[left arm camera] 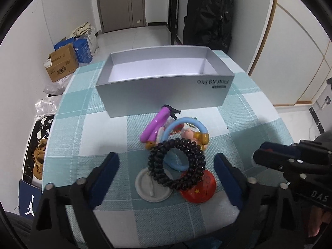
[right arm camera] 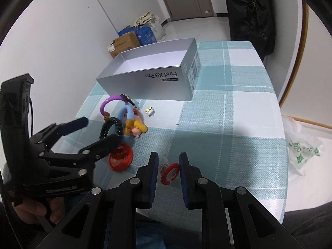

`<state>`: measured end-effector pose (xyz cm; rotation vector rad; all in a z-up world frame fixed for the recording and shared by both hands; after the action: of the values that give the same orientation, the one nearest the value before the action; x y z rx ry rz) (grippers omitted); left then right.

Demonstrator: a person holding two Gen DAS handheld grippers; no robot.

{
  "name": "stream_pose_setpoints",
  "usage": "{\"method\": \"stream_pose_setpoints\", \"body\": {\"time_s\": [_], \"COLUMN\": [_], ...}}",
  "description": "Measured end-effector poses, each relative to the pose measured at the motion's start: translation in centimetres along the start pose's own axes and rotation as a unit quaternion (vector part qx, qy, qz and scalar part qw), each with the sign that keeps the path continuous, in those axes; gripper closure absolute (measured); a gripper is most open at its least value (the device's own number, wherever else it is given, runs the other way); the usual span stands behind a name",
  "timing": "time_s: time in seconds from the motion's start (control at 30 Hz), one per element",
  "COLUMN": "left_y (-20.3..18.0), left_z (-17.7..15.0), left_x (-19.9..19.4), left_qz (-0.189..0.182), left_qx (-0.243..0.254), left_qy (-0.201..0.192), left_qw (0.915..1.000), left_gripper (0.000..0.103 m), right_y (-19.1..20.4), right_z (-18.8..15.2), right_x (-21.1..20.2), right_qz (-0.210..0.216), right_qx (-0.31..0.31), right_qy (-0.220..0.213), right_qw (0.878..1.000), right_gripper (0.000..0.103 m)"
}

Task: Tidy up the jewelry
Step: 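Grasp the black coil hair tie with the left tool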

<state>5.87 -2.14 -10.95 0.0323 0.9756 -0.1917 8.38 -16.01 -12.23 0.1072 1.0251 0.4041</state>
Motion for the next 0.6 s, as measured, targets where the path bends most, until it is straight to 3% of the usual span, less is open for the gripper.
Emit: {"method": "stream_pose_setpoints", "body": {"time_s": [0.2, 0.27, 0.6], "left_y": [-0.7, -1.0, -0.7], "left_z": [-0.2, -0.2, 0.4], "left_x": [0.5, 0.4, -0.1], "left_qz": [0.001, -0.002, -0.030], "left_qx": [0.012, 0.019, -0.010], "left_qy": [0.012, 0.011, 0.006], "left_qw": [0.9999, 0.9998, 0.9995], "left_gripper": [0.043, 0.056, 0.065], "right_y": [-0.5, -0.6, -0.8], "right_z": [0.1, 0.1, 0.0], "right_x": [-0.1, -0.1, 0.1], "right_qz": [0.010, 0.010, 0.010], "right_qx": [0.009, 0.011, 0.016], "right_qy": [-0.002, -0.002, 0.001], "right_qw": [1.000, 1.000, 1.000], "right_gripper": [0.084, 0.084, 0.084]}}
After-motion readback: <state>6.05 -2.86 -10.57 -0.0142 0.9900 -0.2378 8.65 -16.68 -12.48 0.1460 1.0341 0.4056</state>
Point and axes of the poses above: each gripper's, at about its wrist camera, not at the fingertips, and x roughly the way its jaws point, y to its left, z to its top, the point moved 4 cm from there along x, roughly the way its jaws point, and after that the axes turned 2 degrees about -z, right-handed, at the moved point
